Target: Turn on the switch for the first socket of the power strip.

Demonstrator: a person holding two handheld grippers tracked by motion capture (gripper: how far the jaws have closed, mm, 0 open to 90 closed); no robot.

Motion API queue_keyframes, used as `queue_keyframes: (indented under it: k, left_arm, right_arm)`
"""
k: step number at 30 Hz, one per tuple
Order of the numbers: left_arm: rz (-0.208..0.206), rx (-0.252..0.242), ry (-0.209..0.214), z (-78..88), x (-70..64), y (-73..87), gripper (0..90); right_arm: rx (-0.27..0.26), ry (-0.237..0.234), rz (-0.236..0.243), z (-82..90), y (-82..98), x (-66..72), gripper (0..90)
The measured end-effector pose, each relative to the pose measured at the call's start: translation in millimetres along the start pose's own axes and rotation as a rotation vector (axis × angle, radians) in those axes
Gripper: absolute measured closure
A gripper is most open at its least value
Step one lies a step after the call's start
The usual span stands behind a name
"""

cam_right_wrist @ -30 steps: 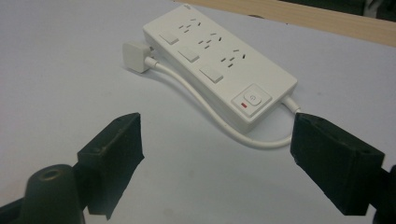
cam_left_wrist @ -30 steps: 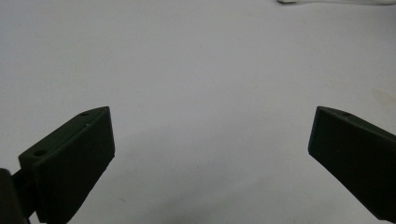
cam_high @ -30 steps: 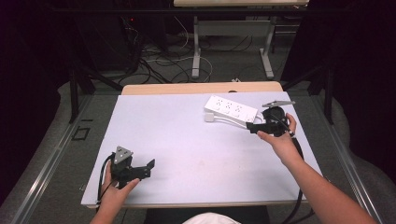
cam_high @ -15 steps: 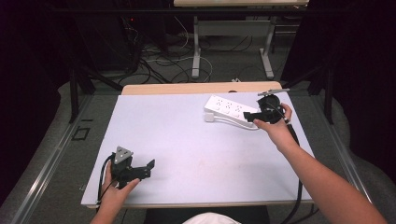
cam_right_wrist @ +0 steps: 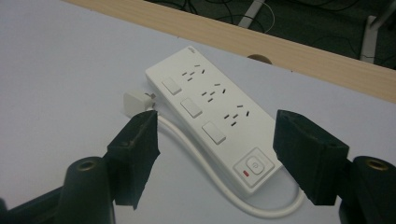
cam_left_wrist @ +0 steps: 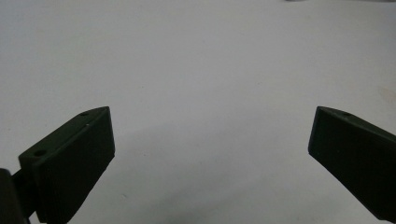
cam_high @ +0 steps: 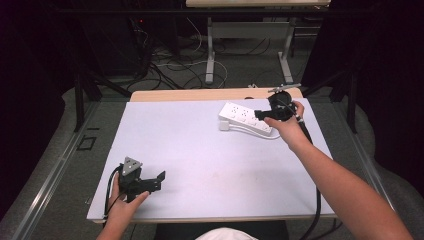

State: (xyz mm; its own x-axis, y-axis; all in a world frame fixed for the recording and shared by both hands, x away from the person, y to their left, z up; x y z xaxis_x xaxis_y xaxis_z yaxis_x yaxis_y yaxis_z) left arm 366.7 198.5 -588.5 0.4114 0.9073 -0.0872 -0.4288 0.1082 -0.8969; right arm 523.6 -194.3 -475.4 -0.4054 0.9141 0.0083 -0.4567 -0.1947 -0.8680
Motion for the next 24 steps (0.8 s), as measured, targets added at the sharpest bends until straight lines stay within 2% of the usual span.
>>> queue_keyframes:
  k: [10, 19, 24]
  left_arm:
    - [0.01, -0.009, -0.006, -0.4, 2.7, -0.9, 0.3]
    - [0.009, -0.003, -0.004, -0.8, 2.6, -0.2, 0.3]
    - [0.009, -0.004, -0.005, -1.4, 2.5, 0.2, 0.3]
  right_arm:
    - [0.009, 0.015, 0.001, -17.3, -12.1, -1.8, 34.2]
    - [0.02, 0.041, 0.007, -29.4, -15.4, -7.3, 38.5]
    - [0.021, 0.058, -0.006, -38.4, -15.2, -11.1, 39.6]
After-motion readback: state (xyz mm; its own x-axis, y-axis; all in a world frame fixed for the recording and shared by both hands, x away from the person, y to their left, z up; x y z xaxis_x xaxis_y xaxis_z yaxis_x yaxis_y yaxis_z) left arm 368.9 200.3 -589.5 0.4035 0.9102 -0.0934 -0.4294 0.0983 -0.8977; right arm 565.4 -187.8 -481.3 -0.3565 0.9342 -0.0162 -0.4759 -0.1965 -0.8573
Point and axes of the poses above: each handheld gripper's, and its own axes: z roughly backward along the jaws, y roughly out of its underside, x roughly to its left, the point moved 8 cm from there along -z, roughly forward along the jaws, and after that the axes turned 10 degrees about -x, right-handed, at the moved point
